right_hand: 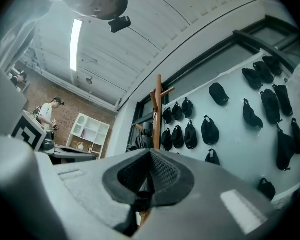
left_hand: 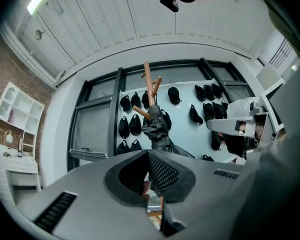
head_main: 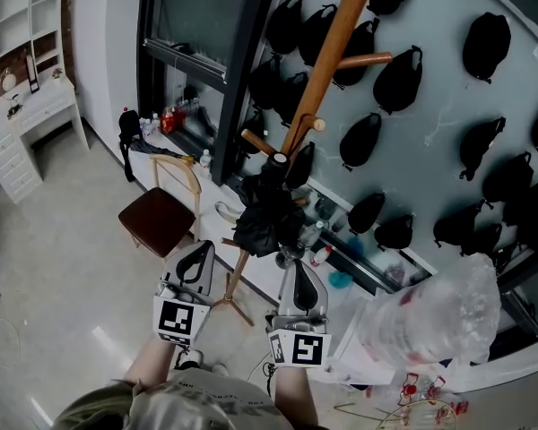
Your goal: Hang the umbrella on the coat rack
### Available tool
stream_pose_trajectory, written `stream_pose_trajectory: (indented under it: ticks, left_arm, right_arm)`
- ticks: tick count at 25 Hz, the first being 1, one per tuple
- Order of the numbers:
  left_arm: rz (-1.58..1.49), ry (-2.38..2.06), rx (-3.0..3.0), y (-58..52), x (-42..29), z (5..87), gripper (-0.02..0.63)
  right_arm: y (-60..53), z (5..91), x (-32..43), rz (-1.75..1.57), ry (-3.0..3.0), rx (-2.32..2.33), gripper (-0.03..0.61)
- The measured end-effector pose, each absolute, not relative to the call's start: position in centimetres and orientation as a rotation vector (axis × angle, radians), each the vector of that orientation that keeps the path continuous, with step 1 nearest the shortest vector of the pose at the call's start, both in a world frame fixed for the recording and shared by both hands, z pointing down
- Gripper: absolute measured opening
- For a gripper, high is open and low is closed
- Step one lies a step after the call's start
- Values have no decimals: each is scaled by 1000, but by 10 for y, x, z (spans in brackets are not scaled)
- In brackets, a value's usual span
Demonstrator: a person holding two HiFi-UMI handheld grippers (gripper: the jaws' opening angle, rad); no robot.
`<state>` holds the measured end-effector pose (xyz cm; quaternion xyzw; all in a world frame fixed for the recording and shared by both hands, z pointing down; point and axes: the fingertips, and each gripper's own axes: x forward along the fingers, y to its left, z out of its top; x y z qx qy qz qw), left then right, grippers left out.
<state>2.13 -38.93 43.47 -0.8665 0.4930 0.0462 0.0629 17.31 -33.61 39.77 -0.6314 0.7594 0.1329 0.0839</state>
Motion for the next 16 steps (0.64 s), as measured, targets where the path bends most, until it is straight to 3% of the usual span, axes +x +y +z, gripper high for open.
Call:
stream_pose_trajectory:
  ticks: [16]
  left_arm:
    - [136,1457,-2623,-388,31,429,11]
  right_arm:
    - [-333,388,176,431,2278,-1871,-2]
